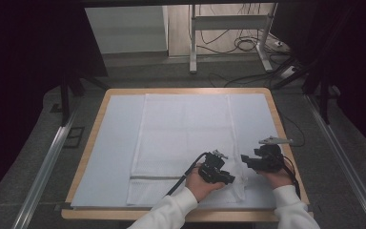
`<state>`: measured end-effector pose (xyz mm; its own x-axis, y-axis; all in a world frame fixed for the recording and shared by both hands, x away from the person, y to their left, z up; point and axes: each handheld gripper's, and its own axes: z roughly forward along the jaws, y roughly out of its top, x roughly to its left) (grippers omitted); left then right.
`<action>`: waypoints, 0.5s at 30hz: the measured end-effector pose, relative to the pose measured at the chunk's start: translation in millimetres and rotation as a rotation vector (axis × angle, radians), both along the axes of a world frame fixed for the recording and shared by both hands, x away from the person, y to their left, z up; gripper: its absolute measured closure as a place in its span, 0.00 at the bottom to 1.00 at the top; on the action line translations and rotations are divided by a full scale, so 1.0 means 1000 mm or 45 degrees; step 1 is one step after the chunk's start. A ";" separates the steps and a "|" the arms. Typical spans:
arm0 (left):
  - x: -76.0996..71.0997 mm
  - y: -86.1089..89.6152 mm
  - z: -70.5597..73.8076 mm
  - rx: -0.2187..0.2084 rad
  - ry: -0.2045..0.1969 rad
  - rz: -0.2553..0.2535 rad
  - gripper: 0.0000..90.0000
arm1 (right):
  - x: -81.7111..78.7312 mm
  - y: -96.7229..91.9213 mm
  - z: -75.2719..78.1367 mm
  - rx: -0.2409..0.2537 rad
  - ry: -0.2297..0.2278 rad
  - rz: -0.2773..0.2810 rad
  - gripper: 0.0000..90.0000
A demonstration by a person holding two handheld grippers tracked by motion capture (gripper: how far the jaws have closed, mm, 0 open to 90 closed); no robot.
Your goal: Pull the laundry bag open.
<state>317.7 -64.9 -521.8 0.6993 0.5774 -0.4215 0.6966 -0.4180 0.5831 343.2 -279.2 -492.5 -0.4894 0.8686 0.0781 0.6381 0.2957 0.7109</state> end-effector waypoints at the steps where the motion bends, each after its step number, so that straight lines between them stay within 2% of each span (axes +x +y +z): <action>1: 0.000 0.000 0.000 0.002 -0.004 0.002 0.76 | 0.000 0.000 0.000 -0.001 0.000 0.000 0.38; 6: -0.002 -0.003 -0.001 0.034 -0.047 0.007 0.79 | 0.000 0.000 0.000 0.002 0.000 -0.001 0.38; 15: 0.001 -0.003 -0.002 0.031 -0.038 0.014 0.85 | 0.000 0.000 0.000 0.001 -0.002 -0.003 0.38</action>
